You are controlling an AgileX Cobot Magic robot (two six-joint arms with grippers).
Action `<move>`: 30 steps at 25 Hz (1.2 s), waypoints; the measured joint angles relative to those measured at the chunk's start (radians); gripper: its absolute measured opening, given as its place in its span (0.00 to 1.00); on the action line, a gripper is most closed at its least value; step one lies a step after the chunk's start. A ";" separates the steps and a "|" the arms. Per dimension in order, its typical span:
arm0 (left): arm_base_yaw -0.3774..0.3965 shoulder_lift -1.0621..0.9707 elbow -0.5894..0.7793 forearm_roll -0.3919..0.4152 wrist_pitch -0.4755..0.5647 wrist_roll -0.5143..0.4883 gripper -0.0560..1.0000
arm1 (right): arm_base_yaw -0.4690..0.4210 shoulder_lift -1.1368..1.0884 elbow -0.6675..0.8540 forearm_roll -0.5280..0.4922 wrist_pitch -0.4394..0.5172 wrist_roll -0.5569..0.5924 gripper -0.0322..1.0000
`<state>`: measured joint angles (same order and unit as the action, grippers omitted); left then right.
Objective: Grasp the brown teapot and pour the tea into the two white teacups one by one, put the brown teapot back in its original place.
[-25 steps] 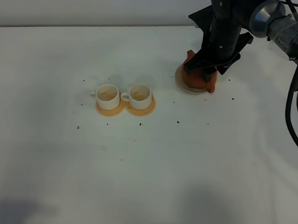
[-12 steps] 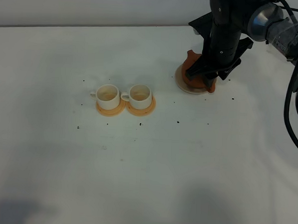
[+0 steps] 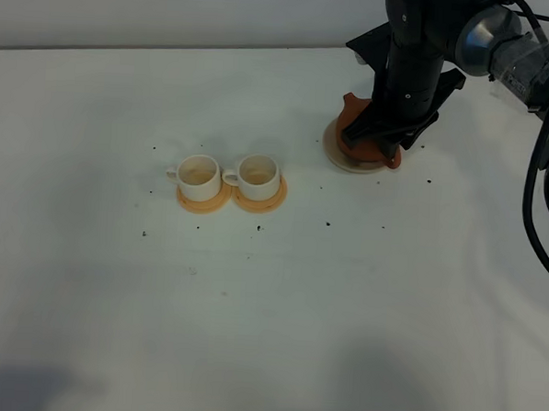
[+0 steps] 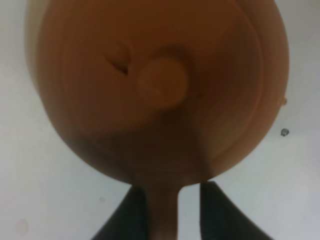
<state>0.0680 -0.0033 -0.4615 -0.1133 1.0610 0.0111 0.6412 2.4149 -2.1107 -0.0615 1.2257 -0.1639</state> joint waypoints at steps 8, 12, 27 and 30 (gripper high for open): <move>0.000 0.000 0.000 0.000 0.000 0.000 0.40 | 0.000 0.022 -0.001 0.003 0.020 -0.025 0.16; 0.000 0.000 0.000 0.000 0.000 0.000 0.40 | 0.000 0.023 -0.011 0.003 0.022 -0.026 0.16; 0.000 0.000 0.000 0.000 0.000 0.001 0.40 | 0.000 -0.021 -0.015 0.009 0.000 -0.030 0.16; 0.000 0.000 0.000 0.000 0.000 0.001 0.40 | 0.000 -0.031 -0.015 0.005 0.001 -0.030 0.16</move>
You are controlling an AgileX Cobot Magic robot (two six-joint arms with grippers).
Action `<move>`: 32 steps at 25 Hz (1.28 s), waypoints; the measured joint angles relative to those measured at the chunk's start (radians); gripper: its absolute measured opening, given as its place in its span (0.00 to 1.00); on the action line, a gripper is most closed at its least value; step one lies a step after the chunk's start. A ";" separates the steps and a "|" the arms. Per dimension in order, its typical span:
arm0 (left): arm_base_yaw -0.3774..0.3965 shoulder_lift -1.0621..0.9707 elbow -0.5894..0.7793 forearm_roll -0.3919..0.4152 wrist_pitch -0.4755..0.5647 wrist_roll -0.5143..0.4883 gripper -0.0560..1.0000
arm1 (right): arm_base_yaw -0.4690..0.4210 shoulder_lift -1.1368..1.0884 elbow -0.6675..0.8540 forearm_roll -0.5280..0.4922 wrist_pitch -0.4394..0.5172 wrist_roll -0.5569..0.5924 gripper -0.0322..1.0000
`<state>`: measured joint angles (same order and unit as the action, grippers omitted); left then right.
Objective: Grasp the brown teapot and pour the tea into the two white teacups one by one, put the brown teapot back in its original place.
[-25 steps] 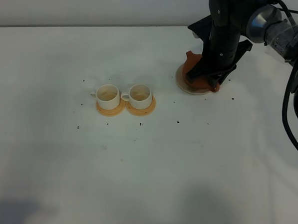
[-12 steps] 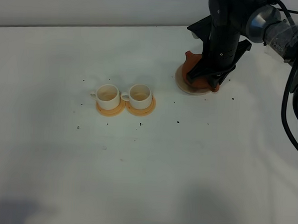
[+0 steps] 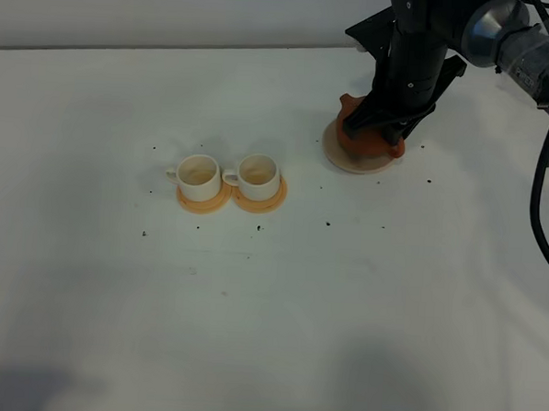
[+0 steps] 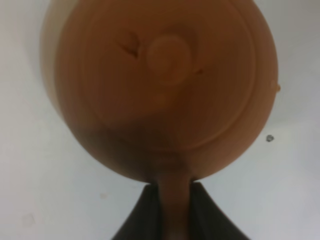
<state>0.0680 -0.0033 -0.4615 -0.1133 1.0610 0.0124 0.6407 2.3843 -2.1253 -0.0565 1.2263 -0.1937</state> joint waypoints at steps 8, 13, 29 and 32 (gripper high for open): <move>0.000 0.000 0.000 0.000 0.000 0.000 0.40 | 0.000 -0.016 0.000 -0.006 0.000 0.000 0.16; 0.000 0.000 0.000 0.000 0.000 0.000 0.40 | 0.001 -0.032 0.000 -0.002 0.002 -0.014 0.16; 0.000 0.000 0.000 0.000 0.000 -0.001 0.40 | 0.187 -0.131 0.000 -0.015 0.004 -0.124 0.16; 0.000 0.000 0.000 0.000 0.000 -0.001 0.40 | 0.234 -0.131 0.000 -0.018 0.004 -0.144 0.16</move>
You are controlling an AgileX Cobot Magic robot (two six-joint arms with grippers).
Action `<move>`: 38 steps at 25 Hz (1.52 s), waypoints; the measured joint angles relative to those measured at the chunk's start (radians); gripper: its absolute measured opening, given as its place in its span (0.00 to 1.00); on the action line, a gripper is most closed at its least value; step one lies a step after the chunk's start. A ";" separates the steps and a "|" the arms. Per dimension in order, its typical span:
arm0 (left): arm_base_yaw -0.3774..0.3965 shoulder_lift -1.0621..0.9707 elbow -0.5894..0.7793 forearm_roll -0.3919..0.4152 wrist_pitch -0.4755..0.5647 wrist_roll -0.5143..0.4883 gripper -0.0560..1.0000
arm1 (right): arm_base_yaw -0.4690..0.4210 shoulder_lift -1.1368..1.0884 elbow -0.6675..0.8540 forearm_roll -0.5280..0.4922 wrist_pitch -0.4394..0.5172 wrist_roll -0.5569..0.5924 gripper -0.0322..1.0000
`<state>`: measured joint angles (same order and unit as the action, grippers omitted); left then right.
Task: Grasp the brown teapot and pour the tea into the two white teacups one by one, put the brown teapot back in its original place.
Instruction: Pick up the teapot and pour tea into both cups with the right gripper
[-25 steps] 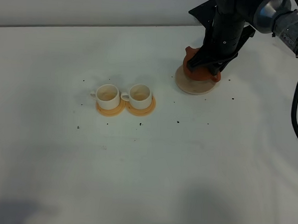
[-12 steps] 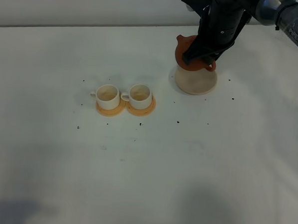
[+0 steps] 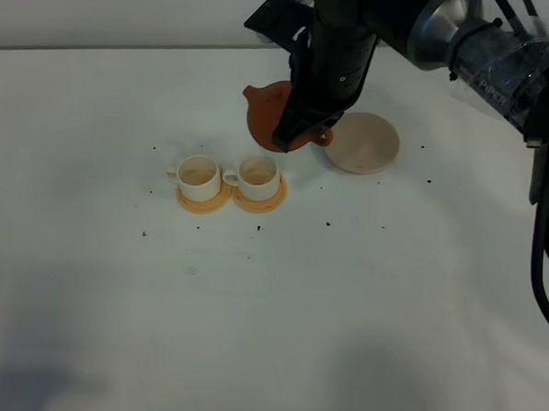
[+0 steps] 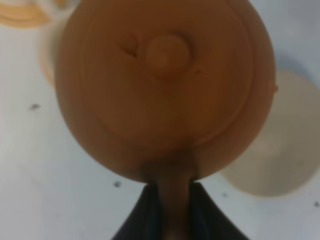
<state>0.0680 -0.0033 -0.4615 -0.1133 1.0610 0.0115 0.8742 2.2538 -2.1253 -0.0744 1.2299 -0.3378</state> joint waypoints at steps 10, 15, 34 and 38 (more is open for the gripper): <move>0.000 0.000 0.000 0.000 0.000 0.000 0.40 | 0.132 0.007 0.000 -0.118 0.000 -0.027 0.15; 0.000 0.000 0.000 0.000 0.000 0.000 0.40 | 0.178 0.038 0.000 -0.180 -0.014 -0.028 0.15; 0.000 0.000 0.000 0.000 0.000 0.001 0.40 | 0.235 0.074 0.000 -0.391 -0.027 -0.055 0.15; 0.000 0.000 0.000 0.000 0.000 0.001 0.40 | 0.250 0.104 0.000 -0.427 -0.034 -0.058 0.15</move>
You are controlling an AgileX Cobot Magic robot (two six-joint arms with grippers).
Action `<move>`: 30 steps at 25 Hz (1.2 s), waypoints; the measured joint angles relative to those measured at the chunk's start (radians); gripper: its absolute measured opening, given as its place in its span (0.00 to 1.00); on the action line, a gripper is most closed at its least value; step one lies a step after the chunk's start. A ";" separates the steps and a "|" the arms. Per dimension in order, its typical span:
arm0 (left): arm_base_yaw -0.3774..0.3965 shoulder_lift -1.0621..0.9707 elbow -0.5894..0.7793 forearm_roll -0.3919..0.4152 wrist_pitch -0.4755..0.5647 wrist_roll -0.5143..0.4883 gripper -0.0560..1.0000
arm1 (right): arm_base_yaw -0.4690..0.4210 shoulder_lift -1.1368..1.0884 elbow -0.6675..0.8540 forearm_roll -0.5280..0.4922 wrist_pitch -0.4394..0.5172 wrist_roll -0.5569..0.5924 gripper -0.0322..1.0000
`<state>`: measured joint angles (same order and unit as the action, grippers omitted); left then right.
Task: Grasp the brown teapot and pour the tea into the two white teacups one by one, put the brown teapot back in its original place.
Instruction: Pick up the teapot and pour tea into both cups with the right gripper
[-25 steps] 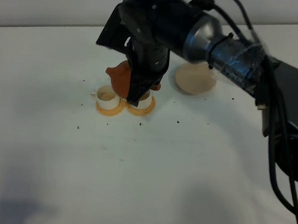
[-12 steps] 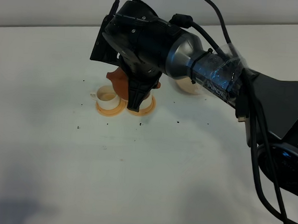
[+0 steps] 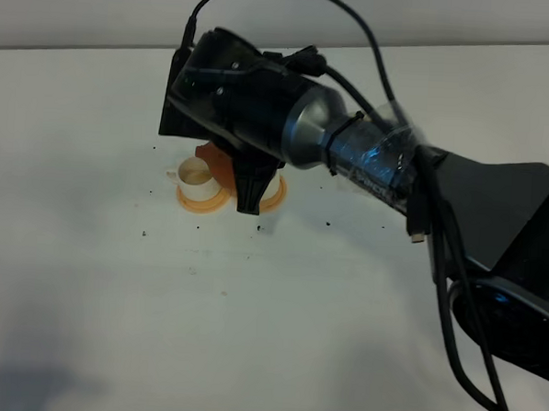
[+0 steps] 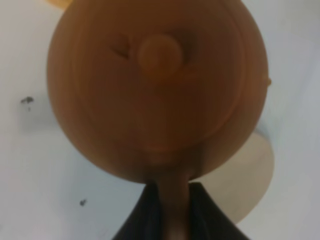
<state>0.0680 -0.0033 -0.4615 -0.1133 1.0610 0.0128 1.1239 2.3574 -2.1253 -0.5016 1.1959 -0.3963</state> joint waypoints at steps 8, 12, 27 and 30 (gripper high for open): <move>0.000 0.000 0.000 0.000 0.000 -0.001 0.40 | 0.020 0.002 0.000 -0.058 -0.008 -0.003 0.15; 0.000 0.000 0.000 0.000 0.000 -0.001 0.40 | 0.029 0.002 0.000 -0.085 0.011 -0.003 0.15; 0.000 0.000 0.000 0.000 0.000 -0.001 0.40 | 0.049 0.024 0.000 -0.169 0.012 -0.048 0.15; 0.000 0.000 0.000 0.000 0.000 -0.001 0.40 | 0.060 0.025 0.000 -0.194 0.012 -0.049 0.15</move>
<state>0.0680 -0.0033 -0.4615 -0.1133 1.0610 0.0119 1.1837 2.3825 -2.1253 -0.6959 1.2074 -0.4450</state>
